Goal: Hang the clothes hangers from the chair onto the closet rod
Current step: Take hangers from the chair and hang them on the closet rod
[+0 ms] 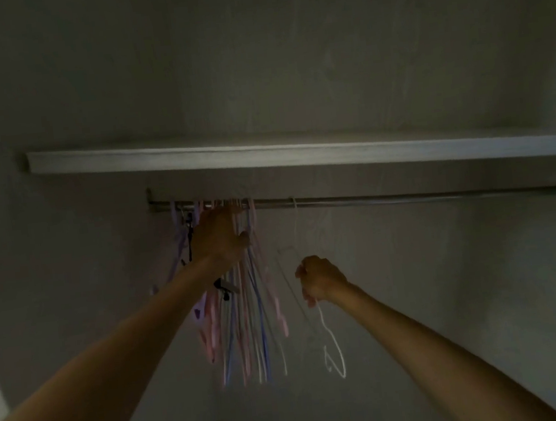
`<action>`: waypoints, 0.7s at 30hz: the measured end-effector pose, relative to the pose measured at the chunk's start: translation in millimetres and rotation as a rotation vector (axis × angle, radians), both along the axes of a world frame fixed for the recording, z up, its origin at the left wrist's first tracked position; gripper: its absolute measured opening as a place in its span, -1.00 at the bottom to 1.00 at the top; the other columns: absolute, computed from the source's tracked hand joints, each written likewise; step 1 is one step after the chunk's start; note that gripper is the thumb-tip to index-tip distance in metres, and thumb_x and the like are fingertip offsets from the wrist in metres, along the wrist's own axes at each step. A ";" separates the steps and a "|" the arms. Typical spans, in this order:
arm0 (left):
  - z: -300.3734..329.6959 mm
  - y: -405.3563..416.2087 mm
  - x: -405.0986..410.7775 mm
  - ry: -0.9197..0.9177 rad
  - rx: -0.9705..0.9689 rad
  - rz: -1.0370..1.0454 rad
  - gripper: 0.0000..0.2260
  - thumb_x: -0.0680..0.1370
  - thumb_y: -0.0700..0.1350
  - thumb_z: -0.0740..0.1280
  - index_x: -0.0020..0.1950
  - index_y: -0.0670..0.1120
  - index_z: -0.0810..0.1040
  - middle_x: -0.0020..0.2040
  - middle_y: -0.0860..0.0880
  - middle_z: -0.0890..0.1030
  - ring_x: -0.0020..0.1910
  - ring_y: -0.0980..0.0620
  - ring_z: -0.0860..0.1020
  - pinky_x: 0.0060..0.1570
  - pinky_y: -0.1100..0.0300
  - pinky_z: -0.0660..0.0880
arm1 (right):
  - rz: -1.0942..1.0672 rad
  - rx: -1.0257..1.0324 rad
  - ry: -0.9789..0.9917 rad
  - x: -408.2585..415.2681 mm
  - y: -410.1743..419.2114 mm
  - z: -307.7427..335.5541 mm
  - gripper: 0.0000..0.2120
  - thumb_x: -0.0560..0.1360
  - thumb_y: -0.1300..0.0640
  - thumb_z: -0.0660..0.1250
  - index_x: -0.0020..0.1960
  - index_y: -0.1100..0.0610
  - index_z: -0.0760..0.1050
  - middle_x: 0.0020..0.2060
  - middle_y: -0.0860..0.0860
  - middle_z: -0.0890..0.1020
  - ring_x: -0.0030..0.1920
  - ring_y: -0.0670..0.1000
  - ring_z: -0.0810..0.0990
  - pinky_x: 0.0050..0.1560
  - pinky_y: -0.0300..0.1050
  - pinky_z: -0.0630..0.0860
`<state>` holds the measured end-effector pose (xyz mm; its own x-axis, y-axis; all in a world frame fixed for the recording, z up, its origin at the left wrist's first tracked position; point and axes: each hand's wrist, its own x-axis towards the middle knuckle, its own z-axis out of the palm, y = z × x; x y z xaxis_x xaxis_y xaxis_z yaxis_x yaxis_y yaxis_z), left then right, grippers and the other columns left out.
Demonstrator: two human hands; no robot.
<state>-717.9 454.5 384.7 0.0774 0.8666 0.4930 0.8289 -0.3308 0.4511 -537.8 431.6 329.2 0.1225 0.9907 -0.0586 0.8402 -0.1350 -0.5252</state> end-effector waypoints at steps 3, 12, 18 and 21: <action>5.4 8.6 0.8 0.095 0.077 -0.021 -0.53 0.55 -0.04 0.28 0.44 -0.07 0.33 0.40 -0.12 0.39 0.36 -0.11 0.37 0.32 0.10 0.35 | 0.015 0.080 -0.198 -1.4 -5.3 15.0 -0.52 0.64 -0.03 -0.03 0.48 0.20 0.15 0.36 0.17 0.41 0.28 0.16 0.46 0.21 -0.08 0.40; 8.4 32.4 11.8 0.337 0.102 -0.101 -0.48 0.59 0.03 0.19 0.52 -0.05 0.16 0.51 -0.05 0.24 0.49 -0.06 0.20 0.48 0.07 0.12 | 0.121 0.206 0.175 -10.6 13.1 57.3 -0.33 0.58 0.29 0.09 0.54 0.03 -0.21 0.45 0.14 0.27 0.36 0.12 0.38 0.25 -0.16 0.38; 18.3 37.5 8.8 0.393 0.068 -0.188 -0.50 0.63 0.04 0.12 0.54 0.01 0.07 0.54 -0.03 0.17 0.51 -0.04 0.14 0.48 0.06 0.12 | 0.272 0.181 0.234 -24.1 22.5 54.2 -0.27 0.53 0.42 0.10 0.53 -0.02 -0.15 0.49 0.12 0.12 0.47 0.09 0.16 0.37 -0.18 0.21; 18.8 40.3 6.2 0.395 0.083 -0.191 -0.55 0.64 0.01 0.10 0.52 -0.01 0.16 0.50 -0.04 0.25 0.48 -0.03 0.21 0.43 0.11 0.14 | 0.297 0.197 0.312 -32.2 30.1 52.9 -0.27 0.51 0.47 0.11 0.52 0.02 -0.09 0.48 0.12 0.13 0.47 0.06 0.16 0.31 -0.22 0.24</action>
